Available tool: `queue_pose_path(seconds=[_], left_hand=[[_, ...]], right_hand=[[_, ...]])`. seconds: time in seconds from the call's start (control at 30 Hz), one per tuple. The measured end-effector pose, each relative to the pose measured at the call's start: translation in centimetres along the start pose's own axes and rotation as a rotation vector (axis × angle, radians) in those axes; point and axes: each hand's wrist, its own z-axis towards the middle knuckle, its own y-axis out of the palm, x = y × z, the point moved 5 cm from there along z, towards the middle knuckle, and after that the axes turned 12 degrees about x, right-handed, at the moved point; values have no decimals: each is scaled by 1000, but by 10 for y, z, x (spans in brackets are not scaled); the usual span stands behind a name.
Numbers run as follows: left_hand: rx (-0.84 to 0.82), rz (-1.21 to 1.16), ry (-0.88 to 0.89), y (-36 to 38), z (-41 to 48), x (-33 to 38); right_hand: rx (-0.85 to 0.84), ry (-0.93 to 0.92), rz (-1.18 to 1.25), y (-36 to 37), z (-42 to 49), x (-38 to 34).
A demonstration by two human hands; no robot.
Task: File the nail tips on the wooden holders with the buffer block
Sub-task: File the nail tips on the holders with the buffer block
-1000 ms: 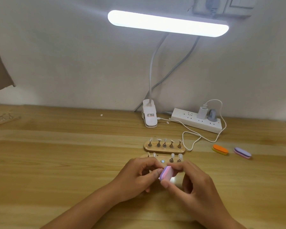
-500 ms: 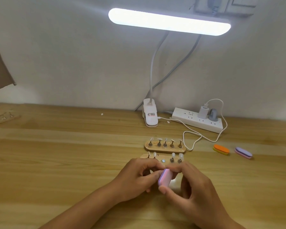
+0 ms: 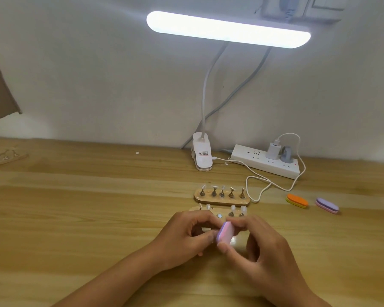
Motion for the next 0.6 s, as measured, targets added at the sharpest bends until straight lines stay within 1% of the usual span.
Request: queue_pose_path(seconds=[0.07,0.17,0.2,0.3,0.33,0.47,0.5,0.6], left_hand=[[6,-4,-4,0,0,0],[-2,-25,11,0,-1,3],[1,-31,10,-1,-1,4],[13,-30,-14,-1,0,1],[15,-33,-22,-1,1,0],[0,-55,-8,0,0,2],[3,-57,-11,-1,0,2],[15,-73,-38,-1,0,0]], right_hand=[[-17,-43,-17,2,-2,-5],[69,79,19,-7,4,7],[75,88,14,-8,4,9],[15,-20,-29,0,0,-1],[5,-29,-21,1,-1,-3],[77,96,-2,-7,4,11],[67,82,-20,-6,4,10],[-10,-48,-62,2,-2,-5]])
